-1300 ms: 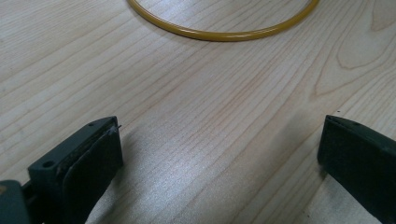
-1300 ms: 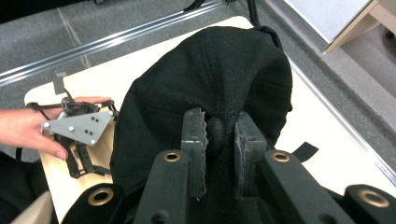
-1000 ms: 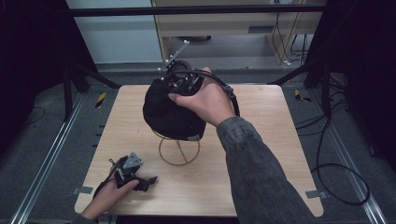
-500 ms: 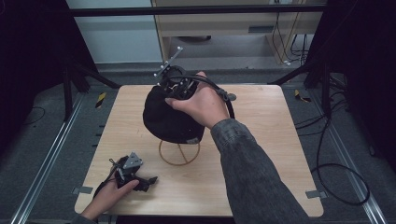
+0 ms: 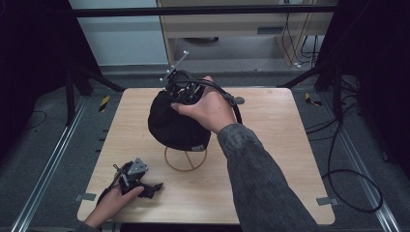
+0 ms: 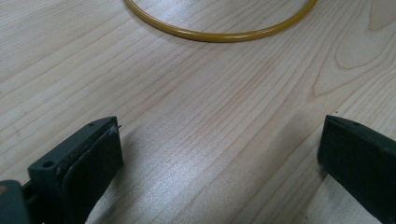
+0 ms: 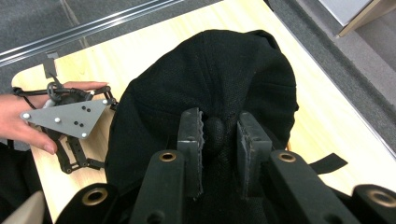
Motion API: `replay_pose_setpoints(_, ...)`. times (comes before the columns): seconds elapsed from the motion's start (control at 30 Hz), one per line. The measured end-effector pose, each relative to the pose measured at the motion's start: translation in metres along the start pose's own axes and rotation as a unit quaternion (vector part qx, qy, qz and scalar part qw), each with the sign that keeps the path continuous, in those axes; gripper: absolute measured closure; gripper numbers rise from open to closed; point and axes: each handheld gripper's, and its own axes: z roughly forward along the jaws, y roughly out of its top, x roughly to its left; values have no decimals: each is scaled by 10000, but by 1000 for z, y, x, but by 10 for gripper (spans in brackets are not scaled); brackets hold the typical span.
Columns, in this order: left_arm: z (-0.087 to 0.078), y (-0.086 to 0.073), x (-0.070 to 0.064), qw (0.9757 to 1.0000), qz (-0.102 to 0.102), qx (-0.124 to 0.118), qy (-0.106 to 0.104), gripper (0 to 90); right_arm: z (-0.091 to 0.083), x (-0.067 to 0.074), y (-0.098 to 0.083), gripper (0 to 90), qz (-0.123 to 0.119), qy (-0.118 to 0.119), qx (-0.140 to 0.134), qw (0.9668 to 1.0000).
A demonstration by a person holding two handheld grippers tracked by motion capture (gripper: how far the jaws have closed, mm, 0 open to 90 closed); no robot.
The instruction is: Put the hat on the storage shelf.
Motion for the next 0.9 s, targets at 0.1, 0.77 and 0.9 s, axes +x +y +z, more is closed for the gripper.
replay_pose_setpoints(0.1,0,0,0,10000,6,7,4,0,1,0,0,729,-27,-23,9,10000)
replay_pose_setpoints(0.77,0,0,0,10000,6,6,3,0,-2,2,-3,677,32,28,-83,10000)
replay_pose_setpoints(0.9,0,0,0,10000,6,4,5,0,-5,3,-3,663,45,27,-150,9999)
